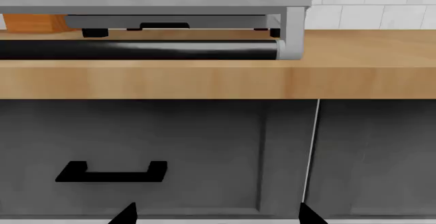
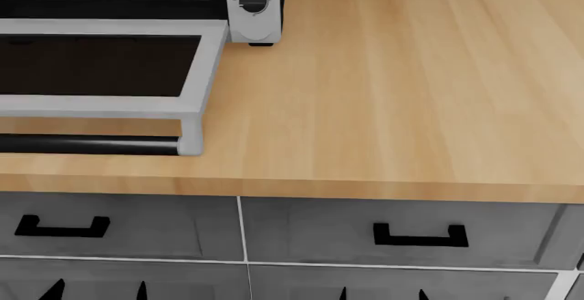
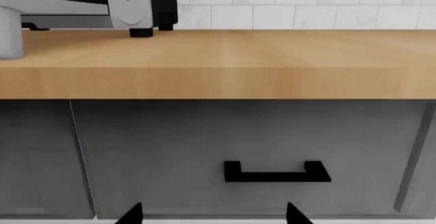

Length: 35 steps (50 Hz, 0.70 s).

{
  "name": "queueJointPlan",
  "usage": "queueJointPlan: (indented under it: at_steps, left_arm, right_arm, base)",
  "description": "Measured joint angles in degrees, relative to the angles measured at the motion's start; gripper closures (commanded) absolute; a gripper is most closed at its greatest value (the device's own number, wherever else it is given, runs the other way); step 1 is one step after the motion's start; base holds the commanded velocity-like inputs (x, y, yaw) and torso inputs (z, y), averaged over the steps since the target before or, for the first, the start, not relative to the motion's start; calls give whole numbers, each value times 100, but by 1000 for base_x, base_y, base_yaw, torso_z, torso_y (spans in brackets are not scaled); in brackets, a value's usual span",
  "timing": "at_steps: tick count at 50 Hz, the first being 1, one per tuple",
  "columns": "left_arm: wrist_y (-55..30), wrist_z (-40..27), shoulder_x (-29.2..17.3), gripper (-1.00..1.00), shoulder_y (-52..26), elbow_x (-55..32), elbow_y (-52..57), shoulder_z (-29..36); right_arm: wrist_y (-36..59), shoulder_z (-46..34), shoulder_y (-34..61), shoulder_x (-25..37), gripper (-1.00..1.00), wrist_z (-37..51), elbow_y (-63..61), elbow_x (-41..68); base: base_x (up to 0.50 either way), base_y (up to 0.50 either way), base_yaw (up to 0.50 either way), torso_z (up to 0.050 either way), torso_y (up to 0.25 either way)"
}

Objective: Fully slide the toaster oven rack0 out.

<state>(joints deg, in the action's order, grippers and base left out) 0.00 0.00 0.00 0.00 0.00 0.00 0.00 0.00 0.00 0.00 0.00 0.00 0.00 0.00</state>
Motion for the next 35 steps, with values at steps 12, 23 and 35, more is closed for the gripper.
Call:
queueJointPlan:
  at_steps: [12, 23, 35]
  left_arm:
    - [-214, -167, -139, -100, 153, -11, 436, 166]
    - [-1413, -296, -347, -100, 152, 106, 1952, 335]
    - [-3153, -366, -542, -100, -527, 244, 3555, 450]
  right_arm:
    - [424, -115, -16, 175, -100, 5, -370, 215]
    - [2117, -145, 131, 497, -100, 102, -2161, 425]
    - [4262, -132, 1018, 801, -100, 140, -3734, 678]
  base:
    - [0, 0, 0, 0, 0]
    - [0, 0, 0, 0, 0]
    - [0, 0, 0, 0, 0]
